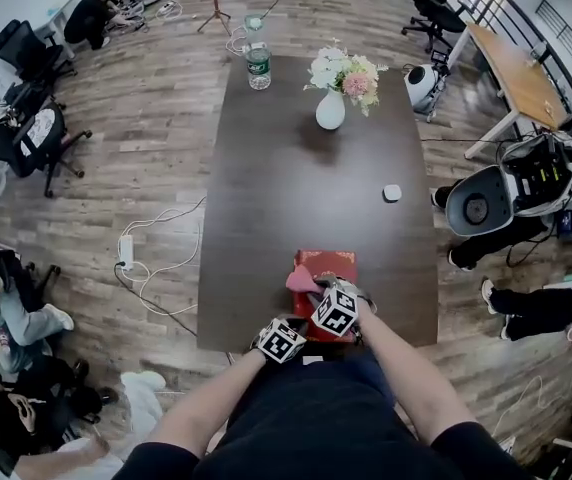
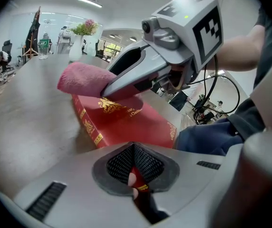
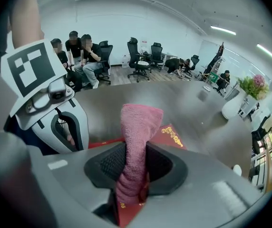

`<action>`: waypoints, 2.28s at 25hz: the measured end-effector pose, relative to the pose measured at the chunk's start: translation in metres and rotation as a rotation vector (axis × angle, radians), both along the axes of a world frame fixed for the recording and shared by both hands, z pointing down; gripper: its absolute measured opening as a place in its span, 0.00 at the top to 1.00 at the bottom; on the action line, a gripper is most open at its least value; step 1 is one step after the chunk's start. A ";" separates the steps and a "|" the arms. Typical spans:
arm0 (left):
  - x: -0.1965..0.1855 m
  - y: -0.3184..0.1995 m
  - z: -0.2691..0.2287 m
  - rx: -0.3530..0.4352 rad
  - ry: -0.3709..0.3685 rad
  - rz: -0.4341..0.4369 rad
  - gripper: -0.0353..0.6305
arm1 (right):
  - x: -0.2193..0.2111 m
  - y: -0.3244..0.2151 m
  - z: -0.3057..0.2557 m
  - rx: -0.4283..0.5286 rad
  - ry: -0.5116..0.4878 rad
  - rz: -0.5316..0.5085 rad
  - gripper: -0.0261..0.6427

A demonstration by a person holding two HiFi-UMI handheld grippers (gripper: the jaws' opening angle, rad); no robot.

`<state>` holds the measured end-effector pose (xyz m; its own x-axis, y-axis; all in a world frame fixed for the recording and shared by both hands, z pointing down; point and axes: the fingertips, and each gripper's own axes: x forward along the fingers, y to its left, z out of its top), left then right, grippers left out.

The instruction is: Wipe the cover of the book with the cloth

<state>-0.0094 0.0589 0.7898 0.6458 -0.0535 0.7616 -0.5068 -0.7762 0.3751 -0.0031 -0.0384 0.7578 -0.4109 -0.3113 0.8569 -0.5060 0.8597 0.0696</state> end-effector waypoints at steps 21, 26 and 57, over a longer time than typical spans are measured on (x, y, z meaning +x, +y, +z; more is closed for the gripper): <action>0.000 0.000 -0.001 -0.010 0.023 -0.010 0.95 | -0.033 0.007 0.031 -0.052 0.006 -0.064 0.79; 0.000 -0.001 0.000 -0.016 0.011 -0.008 0.95 | -0.023 0.006 0.034 -0.054 0.001 -0.041 0.79; 0.000 -0.006 0.003 -0.005 0.016 0.003 0.95 | 0.006 0.006 0.039 -0.059 0.012 0.002 0.79</action>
